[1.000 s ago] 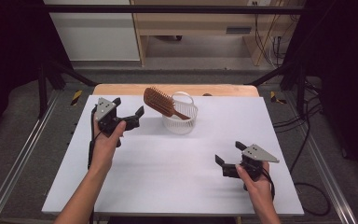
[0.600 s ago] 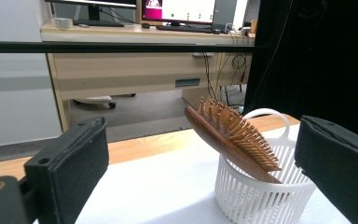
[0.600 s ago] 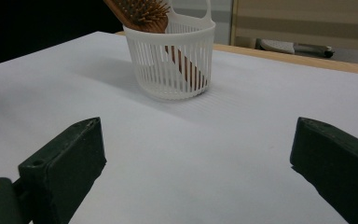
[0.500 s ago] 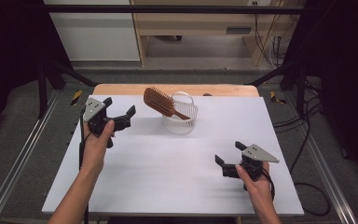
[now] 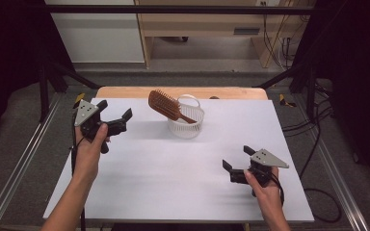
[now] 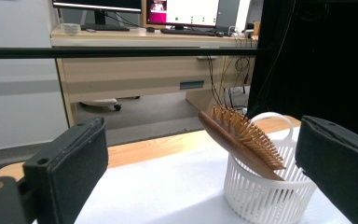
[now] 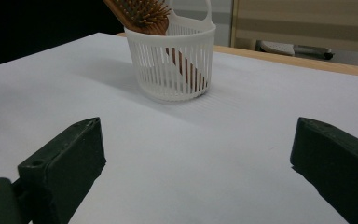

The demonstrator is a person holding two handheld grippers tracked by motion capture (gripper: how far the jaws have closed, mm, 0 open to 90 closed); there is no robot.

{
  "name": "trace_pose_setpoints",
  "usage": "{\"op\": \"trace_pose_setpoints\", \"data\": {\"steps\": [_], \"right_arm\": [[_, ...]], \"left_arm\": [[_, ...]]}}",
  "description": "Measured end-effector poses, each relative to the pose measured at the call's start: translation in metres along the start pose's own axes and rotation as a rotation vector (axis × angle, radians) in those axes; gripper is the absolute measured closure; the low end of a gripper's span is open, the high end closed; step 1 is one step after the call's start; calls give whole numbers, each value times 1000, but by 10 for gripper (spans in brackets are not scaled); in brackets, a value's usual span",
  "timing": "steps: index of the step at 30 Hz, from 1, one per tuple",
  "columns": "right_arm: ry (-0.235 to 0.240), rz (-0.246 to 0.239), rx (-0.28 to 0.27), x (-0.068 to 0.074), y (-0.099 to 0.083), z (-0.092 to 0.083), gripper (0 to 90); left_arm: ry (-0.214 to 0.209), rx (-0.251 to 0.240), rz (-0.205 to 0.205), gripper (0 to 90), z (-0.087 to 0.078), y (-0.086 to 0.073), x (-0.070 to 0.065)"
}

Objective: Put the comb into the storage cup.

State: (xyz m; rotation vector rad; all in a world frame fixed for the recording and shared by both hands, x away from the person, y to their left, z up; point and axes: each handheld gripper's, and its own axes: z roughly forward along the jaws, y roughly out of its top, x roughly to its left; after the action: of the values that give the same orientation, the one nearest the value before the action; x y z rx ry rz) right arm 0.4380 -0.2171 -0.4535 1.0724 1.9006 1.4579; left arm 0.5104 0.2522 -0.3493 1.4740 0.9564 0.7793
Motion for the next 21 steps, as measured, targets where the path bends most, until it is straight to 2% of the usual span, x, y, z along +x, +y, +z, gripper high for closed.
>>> {"op": "trace_pose_setpoints", "data": {"steps": [21], "right_arm": [[4, 1, 2, 0, 0, 0, 32]], "left_arm": [[34, -9, -9, 26, -39, -9, 18]]}}
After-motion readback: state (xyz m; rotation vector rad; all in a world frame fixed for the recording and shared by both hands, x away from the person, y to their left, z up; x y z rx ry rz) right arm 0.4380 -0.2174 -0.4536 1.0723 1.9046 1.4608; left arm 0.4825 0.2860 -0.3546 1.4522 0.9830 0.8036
